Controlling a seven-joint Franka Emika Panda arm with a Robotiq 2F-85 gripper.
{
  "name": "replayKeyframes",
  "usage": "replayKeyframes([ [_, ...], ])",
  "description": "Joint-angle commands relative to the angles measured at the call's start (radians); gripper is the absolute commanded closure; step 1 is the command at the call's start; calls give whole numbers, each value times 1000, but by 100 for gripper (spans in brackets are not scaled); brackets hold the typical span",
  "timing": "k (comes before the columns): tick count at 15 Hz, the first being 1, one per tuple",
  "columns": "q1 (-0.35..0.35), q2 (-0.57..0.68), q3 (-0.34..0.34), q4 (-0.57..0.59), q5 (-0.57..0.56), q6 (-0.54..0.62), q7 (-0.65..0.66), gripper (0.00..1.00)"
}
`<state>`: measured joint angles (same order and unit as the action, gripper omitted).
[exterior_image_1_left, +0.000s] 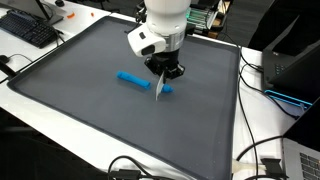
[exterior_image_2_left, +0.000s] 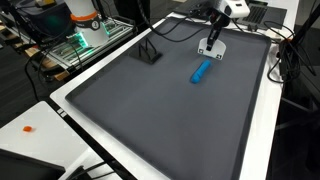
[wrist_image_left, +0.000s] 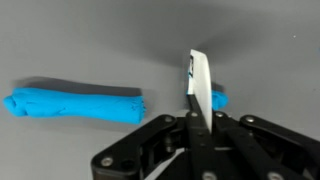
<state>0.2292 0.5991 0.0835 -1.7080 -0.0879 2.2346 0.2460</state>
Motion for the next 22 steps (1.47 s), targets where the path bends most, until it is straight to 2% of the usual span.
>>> replayKeyframes([
  [1,16,-6,-11,24,-11,-28,-9,99],
  [11,-2,-64,-55,39,-66,-45,-30,99],
  [22,-21,-47,-76,2,-90,-52,-47,99],
])
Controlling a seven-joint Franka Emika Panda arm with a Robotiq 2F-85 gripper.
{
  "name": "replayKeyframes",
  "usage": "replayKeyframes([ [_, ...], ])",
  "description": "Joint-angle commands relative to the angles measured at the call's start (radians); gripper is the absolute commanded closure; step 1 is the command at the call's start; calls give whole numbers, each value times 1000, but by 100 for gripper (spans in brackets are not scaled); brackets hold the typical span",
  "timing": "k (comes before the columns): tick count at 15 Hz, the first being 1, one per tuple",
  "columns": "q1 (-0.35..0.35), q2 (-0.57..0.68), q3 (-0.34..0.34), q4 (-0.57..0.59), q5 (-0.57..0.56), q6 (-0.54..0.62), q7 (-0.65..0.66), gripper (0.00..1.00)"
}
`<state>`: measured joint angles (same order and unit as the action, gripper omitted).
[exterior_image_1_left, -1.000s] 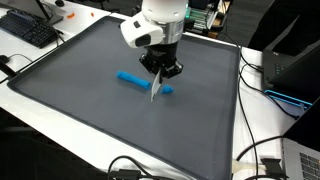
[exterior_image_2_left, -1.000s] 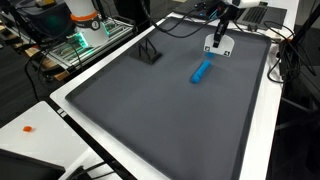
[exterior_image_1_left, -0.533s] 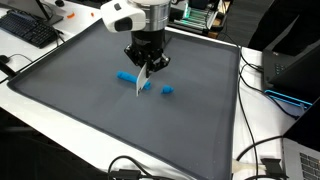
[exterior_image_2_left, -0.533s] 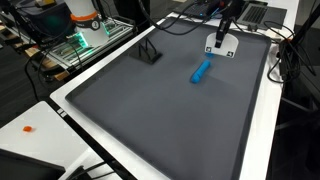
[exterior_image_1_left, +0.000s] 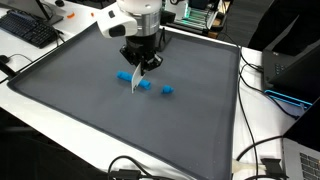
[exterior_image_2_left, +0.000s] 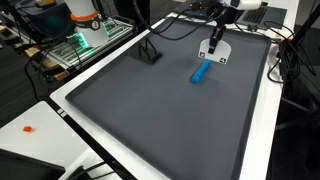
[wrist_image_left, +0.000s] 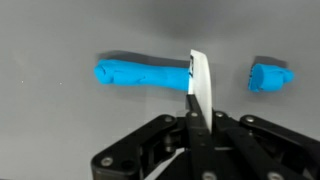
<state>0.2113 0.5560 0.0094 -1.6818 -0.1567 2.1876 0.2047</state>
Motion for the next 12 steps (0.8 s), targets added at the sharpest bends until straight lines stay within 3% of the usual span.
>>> replayKeyframes([
  [1,-4,-1,-2,-27,-21,-4,-6,99],
  [12,-2,22,-15,-60,-41,24,7,99],
])
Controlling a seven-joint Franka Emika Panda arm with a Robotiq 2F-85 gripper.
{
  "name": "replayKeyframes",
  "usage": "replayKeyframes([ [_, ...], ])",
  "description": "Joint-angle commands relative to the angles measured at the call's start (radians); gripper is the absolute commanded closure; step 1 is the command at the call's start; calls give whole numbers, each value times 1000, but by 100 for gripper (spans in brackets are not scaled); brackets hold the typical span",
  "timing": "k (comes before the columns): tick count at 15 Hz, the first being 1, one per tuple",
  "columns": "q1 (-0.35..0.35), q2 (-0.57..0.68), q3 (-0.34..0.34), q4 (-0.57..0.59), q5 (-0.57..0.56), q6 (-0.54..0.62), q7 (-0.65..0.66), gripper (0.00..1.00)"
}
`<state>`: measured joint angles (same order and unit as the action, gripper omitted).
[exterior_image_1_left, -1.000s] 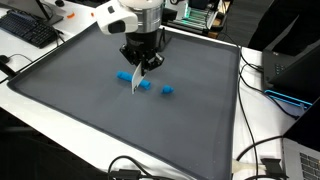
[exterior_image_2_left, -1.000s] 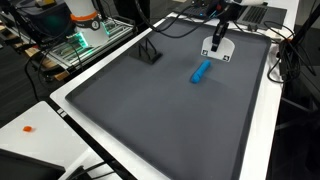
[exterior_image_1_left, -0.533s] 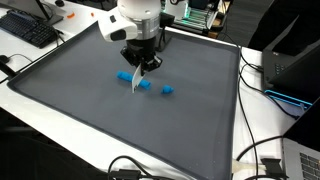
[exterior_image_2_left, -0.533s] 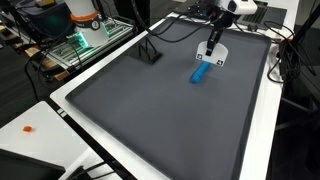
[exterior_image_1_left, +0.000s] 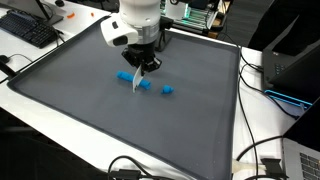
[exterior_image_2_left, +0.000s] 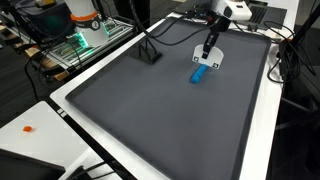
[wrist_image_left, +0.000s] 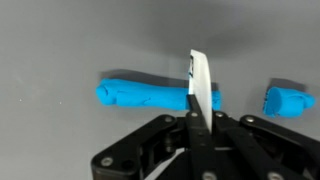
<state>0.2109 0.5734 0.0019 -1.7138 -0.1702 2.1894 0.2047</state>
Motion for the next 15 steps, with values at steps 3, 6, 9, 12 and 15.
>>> replayKeyframes([
  [3,-4,12,-4,-36,-20,33,5,99],
  [6,-5,19,-2,-45,-16,45,6,99],
  [9,-9,25,-1,-50,-7,53,8,99],
  [12,-9,29,-3,-56,-6,64,13,99],
  [15,-14,34,6,-54,12,48,10,99],
])
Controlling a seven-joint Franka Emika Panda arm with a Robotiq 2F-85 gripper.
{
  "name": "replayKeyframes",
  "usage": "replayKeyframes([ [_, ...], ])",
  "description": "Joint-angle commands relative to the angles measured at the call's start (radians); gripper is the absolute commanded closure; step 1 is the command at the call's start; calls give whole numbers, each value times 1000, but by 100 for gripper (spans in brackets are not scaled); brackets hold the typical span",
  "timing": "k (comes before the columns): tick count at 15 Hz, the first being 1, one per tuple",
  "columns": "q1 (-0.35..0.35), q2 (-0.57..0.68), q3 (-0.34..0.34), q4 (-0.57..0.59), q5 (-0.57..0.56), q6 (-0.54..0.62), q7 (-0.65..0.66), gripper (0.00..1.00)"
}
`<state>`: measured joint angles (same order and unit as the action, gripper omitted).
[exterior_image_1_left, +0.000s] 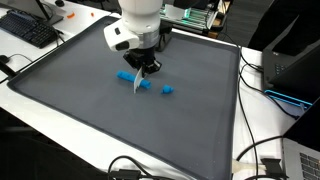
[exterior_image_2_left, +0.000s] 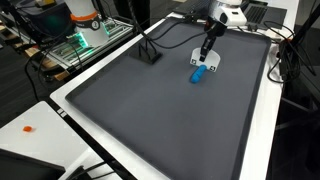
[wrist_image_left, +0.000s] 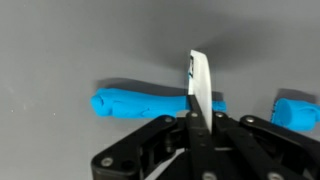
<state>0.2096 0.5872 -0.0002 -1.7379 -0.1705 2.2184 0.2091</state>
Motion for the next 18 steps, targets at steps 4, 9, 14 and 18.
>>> replayKeyframes([
  [4,-33,17,33,-20,77,-3,-15,99],
  [9,-34,4,43,-11,101,-28,-20,99],
  [14,-28,-12,39,-3,90,-50,-17,99],
  [18,-26,-34,33,-6,76,-50,-17,99],
])
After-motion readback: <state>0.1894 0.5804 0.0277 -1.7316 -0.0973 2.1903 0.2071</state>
